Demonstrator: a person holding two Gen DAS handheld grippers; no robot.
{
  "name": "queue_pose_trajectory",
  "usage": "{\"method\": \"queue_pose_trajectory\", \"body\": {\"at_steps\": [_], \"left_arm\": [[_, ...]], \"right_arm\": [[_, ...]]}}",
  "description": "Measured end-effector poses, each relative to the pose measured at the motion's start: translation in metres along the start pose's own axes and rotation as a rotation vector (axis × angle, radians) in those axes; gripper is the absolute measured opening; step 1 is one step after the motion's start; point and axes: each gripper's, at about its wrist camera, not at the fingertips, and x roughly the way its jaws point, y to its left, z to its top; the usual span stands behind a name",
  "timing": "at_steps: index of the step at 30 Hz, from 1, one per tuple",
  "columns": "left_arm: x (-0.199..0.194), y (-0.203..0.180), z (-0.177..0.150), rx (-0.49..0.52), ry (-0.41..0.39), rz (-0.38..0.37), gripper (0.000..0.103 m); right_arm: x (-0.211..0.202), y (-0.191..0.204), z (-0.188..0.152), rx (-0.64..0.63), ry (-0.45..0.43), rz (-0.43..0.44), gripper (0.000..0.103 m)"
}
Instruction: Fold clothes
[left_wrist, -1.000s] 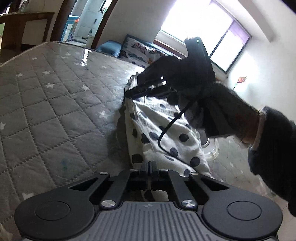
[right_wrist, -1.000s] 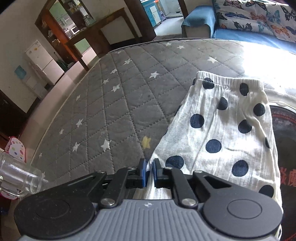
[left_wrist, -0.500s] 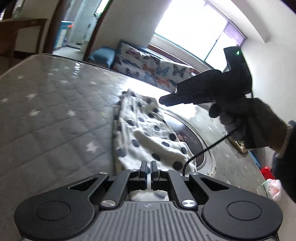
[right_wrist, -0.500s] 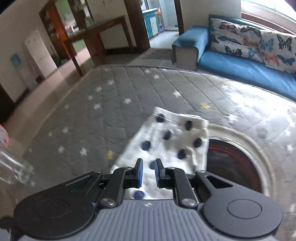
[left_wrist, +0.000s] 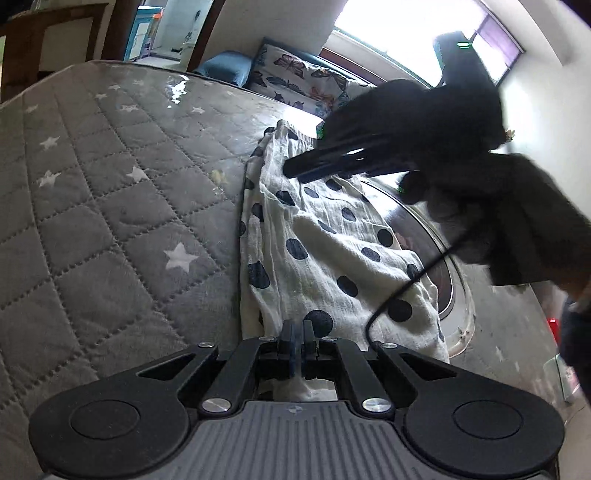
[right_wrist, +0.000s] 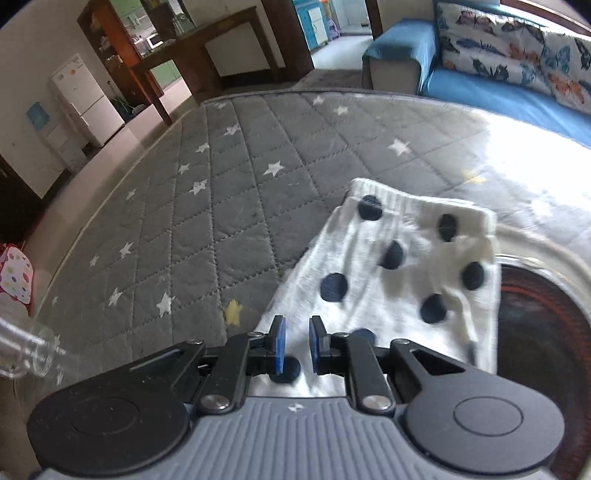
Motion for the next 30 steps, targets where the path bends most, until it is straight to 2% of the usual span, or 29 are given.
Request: {"method": "queue_pose_trajectory", "body": {"at_steps": [4,8,11,21,25,30], "left_arm": [[0.002,0.001,-0.001,0.002,-0.002,-0.002,0.003],[0.002,0.005,-0.002,-0.017,-0.005,-0.018,0.003],[0.002,0.005,-0.001,-0.014,-0.007,-0.026,0.003],[0.002,0.004,0.000,0.021,-0.003,-0.022,0.004],[0.002,0.002,0.000,0.038,-0.002,-0.015,0.004],[-0.004,-0.006,0.002,0.072,-0.010,0.013,0.007]], "right_arm": [[0.012,0.003,0.005,0.025,-0.031,-0.005,0.013],[0.004,-0.001,0.008,0.048,-0.065,-0.006,0.013],[-0.024,-0.005,0.009,0.013,-0.095,-0.029,0.013],[-0.166,-0.026,0.002,-0.127,-0.219,-0.170,0.014],[-0.193,-0.028,-0.010,-0.181,-0.202,-0.250,0.015],[-0.203,-0.031,-0.051,-0.247,-0.107,-0.288,0.022]]}}
